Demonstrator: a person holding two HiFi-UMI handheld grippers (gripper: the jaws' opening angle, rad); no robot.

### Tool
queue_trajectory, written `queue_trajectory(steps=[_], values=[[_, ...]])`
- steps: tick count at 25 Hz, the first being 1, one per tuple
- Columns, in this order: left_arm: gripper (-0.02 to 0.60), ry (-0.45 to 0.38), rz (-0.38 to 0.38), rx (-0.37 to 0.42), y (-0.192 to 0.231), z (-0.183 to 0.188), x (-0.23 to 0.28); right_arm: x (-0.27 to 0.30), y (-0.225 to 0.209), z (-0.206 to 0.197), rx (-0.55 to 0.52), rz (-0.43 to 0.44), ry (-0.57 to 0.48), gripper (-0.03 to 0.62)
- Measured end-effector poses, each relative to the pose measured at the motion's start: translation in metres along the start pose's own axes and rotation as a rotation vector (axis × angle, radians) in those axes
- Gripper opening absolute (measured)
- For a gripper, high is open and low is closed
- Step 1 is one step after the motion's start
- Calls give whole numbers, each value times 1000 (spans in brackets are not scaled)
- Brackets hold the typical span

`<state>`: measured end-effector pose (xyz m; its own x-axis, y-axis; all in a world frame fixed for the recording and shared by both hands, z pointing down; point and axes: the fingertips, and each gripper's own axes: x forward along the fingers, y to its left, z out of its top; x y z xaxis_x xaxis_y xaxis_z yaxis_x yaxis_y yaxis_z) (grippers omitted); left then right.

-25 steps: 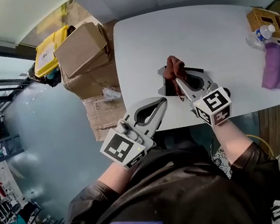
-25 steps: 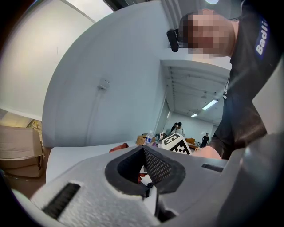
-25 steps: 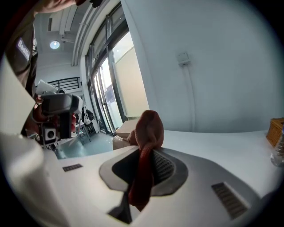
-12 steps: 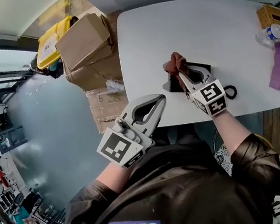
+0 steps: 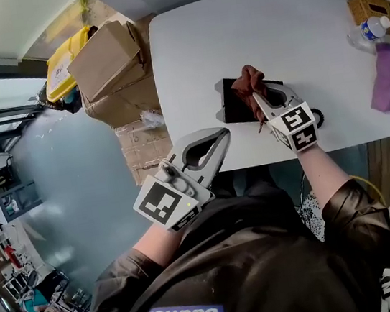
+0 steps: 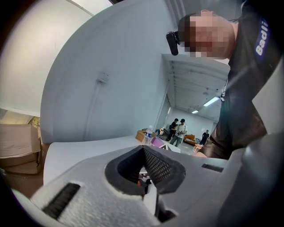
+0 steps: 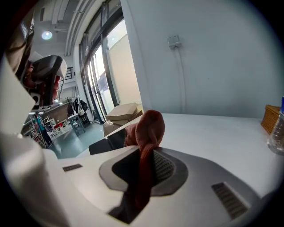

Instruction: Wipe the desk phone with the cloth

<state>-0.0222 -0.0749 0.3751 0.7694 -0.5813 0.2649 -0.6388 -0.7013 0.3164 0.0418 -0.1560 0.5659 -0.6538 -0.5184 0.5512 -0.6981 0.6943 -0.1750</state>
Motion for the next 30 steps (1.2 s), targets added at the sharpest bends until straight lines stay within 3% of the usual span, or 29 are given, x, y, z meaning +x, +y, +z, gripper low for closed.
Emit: queue_trajectory(steps=[18,24,30], values=[[9,22,-79,36,-32,-11,20,-51,-72,-68,93,-199,108,69],[9,6,-86,51,-36,-6,8,-63,-52,-35,92,-181,33,69],[9,-25,-71,66,-34,6,-15,-60,3,6,52,-91,-17,69]])
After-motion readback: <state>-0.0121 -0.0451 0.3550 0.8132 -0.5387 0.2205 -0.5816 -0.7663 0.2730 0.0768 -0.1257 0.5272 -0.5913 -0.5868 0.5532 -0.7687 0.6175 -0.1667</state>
